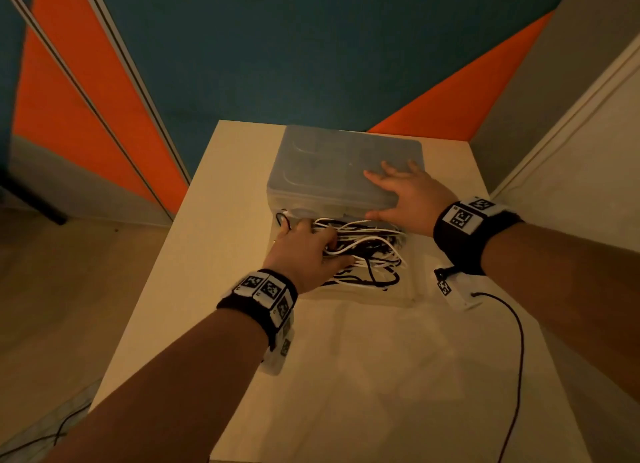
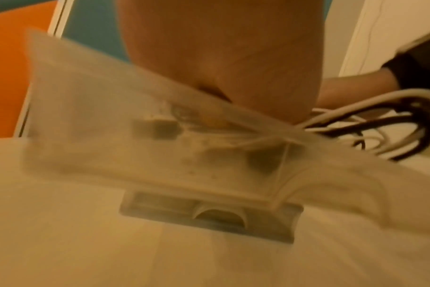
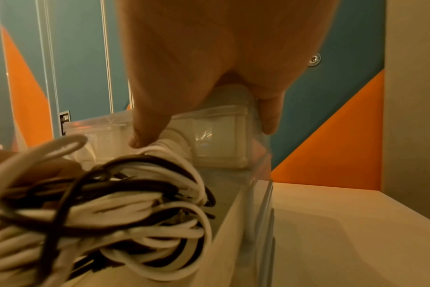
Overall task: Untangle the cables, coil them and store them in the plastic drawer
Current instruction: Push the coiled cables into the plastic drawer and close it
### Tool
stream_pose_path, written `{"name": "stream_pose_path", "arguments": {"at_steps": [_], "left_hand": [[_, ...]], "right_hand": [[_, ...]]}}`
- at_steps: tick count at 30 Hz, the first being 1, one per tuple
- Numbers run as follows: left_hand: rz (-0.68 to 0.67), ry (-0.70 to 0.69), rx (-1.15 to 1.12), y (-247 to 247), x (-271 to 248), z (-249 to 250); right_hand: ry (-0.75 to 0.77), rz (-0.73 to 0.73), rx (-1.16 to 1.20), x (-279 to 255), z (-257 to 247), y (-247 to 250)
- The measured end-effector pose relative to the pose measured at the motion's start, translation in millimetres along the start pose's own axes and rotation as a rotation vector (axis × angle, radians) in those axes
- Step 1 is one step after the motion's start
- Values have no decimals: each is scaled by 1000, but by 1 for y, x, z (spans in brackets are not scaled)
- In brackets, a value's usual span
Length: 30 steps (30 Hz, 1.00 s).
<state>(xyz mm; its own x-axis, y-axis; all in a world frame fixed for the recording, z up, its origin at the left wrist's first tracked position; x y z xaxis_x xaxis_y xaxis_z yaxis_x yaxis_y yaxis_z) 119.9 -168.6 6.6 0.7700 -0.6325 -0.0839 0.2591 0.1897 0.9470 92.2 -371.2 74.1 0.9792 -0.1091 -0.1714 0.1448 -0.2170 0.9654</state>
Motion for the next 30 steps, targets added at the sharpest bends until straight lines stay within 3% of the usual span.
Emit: {"name": "stream_pose_path", "arguments": {"at_steps": [3,10,14,19,25,30], "left_hand": [[53,-30,45,-6,-4,-3],[192,99,187,-10,-16,3],[274,159,154,-3,-23,4],[216,282,97,-8,-21,-6],[99,193,70,-12,-8,-9],[34,201,18,-8,-12,-8]], "right_hand": [[1,2,5,-1,0,1],[-4,13,23,0,0,0],[-5,15,39,-1,-1,1],[-1,30,39,-1,-1,0],[-7,34,32,0,0,-1],[-11,29,23,1,1,-3]]}}
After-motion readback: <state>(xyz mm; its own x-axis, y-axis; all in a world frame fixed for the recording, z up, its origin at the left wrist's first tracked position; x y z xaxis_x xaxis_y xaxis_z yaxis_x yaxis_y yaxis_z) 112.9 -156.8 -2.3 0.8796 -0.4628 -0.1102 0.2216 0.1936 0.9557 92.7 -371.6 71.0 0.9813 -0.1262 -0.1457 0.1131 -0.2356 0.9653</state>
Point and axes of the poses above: each hand's wrist, its own x-axis towards the middle knuckle, its own y-axis out of the back of the hand, z = x × y, the point moved 4 cm from there along x, towards the middle knuckle, and after that the axes turned 4 degrees about y, right-handed, at the moved point
